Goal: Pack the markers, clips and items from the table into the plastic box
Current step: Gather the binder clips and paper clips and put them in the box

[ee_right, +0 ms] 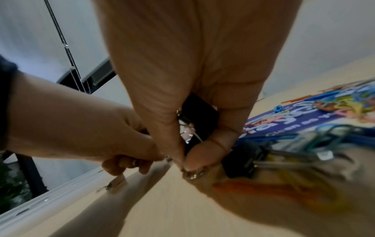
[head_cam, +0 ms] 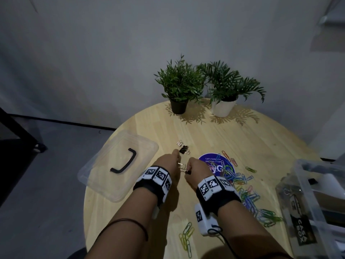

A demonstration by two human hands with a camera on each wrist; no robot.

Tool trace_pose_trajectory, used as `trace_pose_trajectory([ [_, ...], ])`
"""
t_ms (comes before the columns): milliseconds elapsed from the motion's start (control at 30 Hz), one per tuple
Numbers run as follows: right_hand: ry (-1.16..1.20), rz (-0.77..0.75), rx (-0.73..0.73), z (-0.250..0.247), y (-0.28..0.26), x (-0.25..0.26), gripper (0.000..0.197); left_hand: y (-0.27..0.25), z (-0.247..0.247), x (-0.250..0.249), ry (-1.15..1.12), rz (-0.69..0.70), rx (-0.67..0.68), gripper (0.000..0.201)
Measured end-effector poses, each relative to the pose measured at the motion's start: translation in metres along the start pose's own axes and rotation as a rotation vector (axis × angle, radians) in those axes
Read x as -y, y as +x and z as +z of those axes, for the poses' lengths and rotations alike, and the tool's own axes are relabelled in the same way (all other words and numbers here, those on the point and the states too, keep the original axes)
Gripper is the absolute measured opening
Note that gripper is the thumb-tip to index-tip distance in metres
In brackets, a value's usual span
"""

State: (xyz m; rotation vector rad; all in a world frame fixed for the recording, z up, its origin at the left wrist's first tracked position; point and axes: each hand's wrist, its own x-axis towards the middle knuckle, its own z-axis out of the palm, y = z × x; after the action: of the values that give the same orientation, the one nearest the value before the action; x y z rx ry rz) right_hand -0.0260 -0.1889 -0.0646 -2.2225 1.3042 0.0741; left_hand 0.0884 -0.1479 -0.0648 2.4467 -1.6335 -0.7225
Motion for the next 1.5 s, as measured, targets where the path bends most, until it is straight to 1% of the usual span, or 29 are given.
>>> trace_pose_trajectory([
  [67,0.012,-0.013,0.013,0.000,-0.007,-0.003,0.016,0.004,0.003,-0.002,-0.007,-0.043,0.030,0.037],
  [167,0.055,-0.022,0.024,0.000,-0.014,-0.005,0.018,0.003,0.007,-0.004,-0.017,-0.070,0.007,0.030],
  [233,0.147,-0.009,0.021,0.001,-0.016,-0.009,0.020,0.000,0.012,-0.003,0.002,-0.069,-0.032,0.024],
  [300,0.292,0.019,0.003,-0.001,-0.018,-0.014,0.023,-0.004,0.016,0.000,0.014,-0.052,-0.072,0.021],
  [367,0.424,0.050,-0.015,-0.005,-0.018,-0.018,0.024,-0.007,0.016,0.003,0.034,-0.030,-0.042,0.021],
  [467,0.464,0.075,-0.026,-0.012,-0.010,-0.022,0.021,-0.017,0.014,0.004,0.099,-0.003,0.041,0.019],
  [533,0.485,0.092,-0.034,-0.015,0.000,-0.021,0.029,-0.025,0.013,0.004,0.126,0.018,0.040,0.017],
  [600,0.506,0.089,-0.079,-0.018,0.014,-0.017,0.038,-0.033,0.014,0.008,0.064,0.029,0.032,0.013],
  [667,0.504,0.083,-0.169,-0.019,0.032,-0.010,0.046,-0.041,0.013,0.015,-0.045,0.006,-0.013,0.006],
  [733,0.459,0.075,-0.217,-0.020,0.050,-0.003,0.054,-0.050,0.006,0.025,-0.111,-0.043,-0.113,0.006],
  [800,0.374,0.083,-0.168,-0.017,0.062,0.001,0.056,-0.057,-0.005,0.035,-0.163,-0.090,-0.223,0.008],
  [833,0.310,0.087,-0.126,-0.015,0.065,0.003,0.052,-0.058,-0.010,0.040,-0.158,-0.097,-0.253,0.011],
  [867,0.240,0.087,-0.102,-0.013,0.066,0.005,0.045,-0.058,-0.012,0.044,-0.136,-0.099,-0.247,0.016],
  [933,0.137,0.082,-0.096,-0.009,0.065,0.007,0.033,-0.054,-0.011,0.050,-0.089,-0.102,-0.159,0.025],
  [1000,0.095,0.090,-0.098,-0.009,0.061,0.008,0.029,-0.047,-0.004,0.055,-0.058,-0.101,-0.061,0.025],
  [1033,0.116,0.106,-0.104,-0.010,0.058,0.008,0.030,-0.043,-0.001,0.056,-0.053,-0.101,-0.046,0.023],
  [1067,0.193,0.128,-0.108,-0.011,0.056,0.006,0.030,-0.040,0.001,0.058,-0.051,-0.106,-0.048,0.020],
  [1100,0.334,0.147,-0.114,-0.014,0.053,0.004,0.028,-0.037,0.002,0.058,-0.049,-0.108,-0.052,0.018],
  [1167,0.697,0.172,-0.079,-0.024,0.040,-0.001,0.024,-0.033,0.003,0.057,-0.050,-0.106,-0.048,0.017],
  [1233,1.017,0.190,-0.023,-0.033,0.025,-0.007,0.020,-0.030,0.004,0.050,-0.041,-0.107,-0.034,0.023],
  [1300,1.310,0.184,0.000,-0.038,0.010,-0.014,0.013,-0.028,0.005,0.043,0.002,-0.122,-0.038,0.031],
  [1333,1.401,0.169,0.011,-0.037,0.006,-0.019,0.010,-0.027,0.006,0.039,0.032,-0.133,-0.044,0.034],
  [1400,1.470,0.130,0.043,-0.034,-0.003,-0.026,0.004,-0.023,0.008,0.031,0.077,-0.144,-0.048,0.038],
  [1500,1.585,0.078,0.074,-0.032,-0.013,-0.036,0.011,-0.020,0.010,0.024,0.108,-0.135,-0.043,0.037],
])
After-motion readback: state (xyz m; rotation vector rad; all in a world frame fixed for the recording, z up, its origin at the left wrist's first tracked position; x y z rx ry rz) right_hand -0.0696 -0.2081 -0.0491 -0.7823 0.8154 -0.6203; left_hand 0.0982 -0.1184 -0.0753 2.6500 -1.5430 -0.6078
